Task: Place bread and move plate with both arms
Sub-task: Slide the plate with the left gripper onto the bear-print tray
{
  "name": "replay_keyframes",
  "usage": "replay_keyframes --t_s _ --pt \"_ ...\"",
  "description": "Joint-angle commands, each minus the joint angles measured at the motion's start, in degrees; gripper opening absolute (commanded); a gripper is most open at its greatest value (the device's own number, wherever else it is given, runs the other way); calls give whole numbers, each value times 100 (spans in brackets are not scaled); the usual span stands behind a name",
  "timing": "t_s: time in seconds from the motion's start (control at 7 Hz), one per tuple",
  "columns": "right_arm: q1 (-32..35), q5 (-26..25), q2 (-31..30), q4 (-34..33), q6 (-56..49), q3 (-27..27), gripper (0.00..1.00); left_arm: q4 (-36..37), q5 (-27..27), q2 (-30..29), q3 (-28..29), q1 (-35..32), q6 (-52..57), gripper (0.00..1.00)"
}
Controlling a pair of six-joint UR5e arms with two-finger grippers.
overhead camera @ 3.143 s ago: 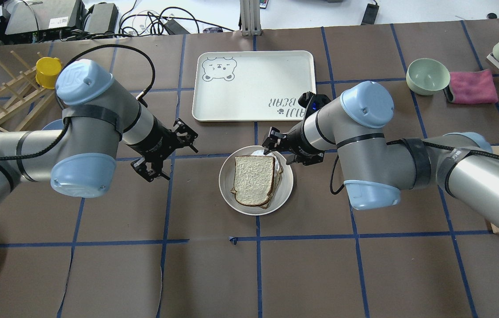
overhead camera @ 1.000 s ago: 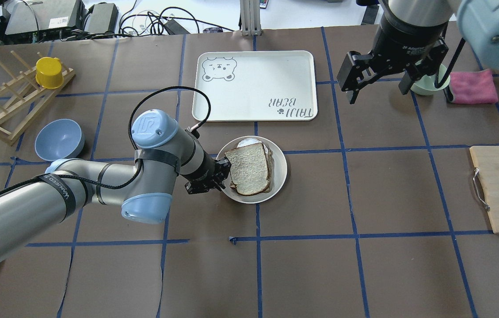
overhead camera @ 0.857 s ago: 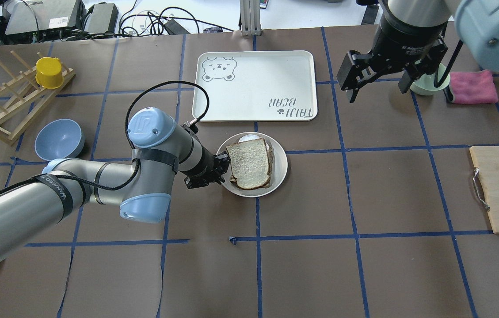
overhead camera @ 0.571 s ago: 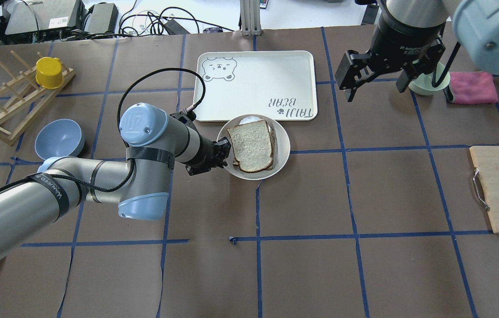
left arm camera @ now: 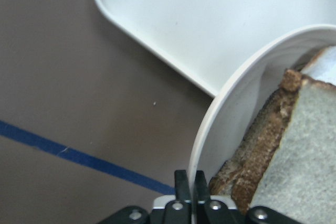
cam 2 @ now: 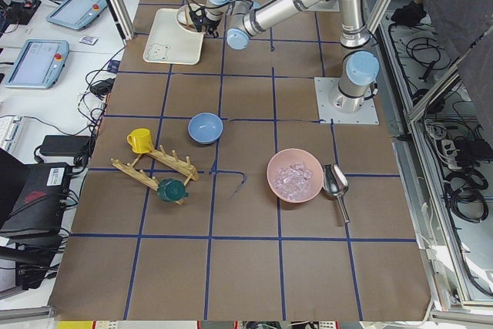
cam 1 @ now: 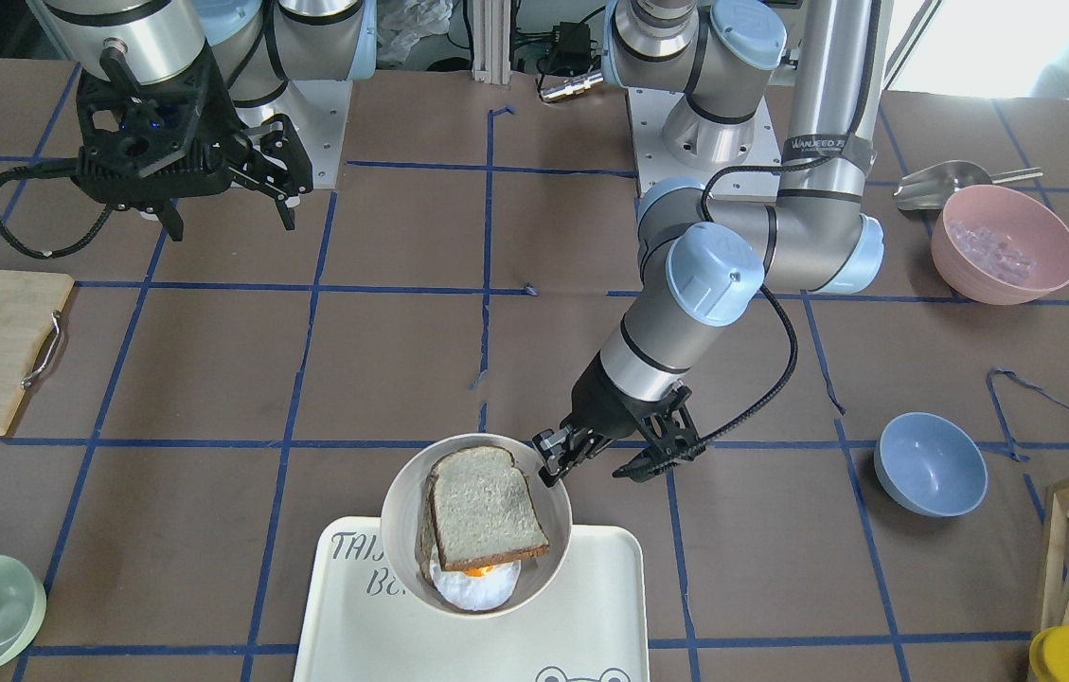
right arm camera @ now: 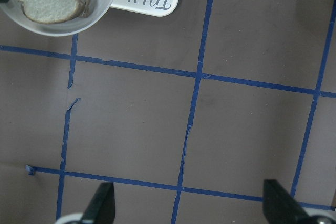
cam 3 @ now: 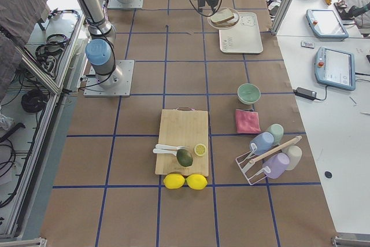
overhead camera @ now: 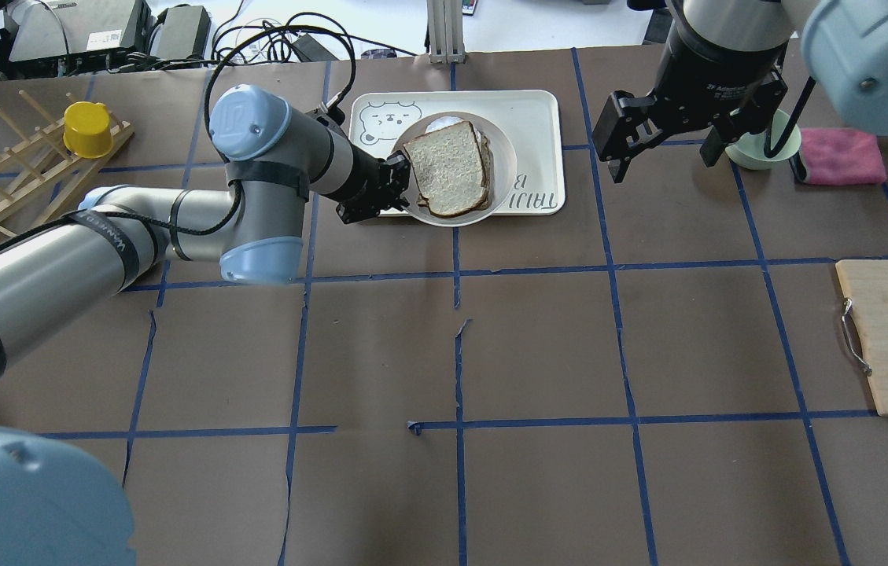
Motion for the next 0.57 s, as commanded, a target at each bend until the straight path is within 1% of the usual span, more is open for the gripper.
replay_keyframes --t_s 0.0,0.14,0.29,0.43 --pt "1 0 1 -5 -4 -4 100 -439 29 -883 1227 56 -27 0" --pt "1 0 10 4 -4 -4 100 -439 20 -1148 1440 152 -27 0" --pt "1 9 10 -5 -4 -4 100 -439 12 -1315 1459 153 -88 0" --pt "1 9 1 4 -4 5 100 -439 3 -1361 1512 153 -315 0"
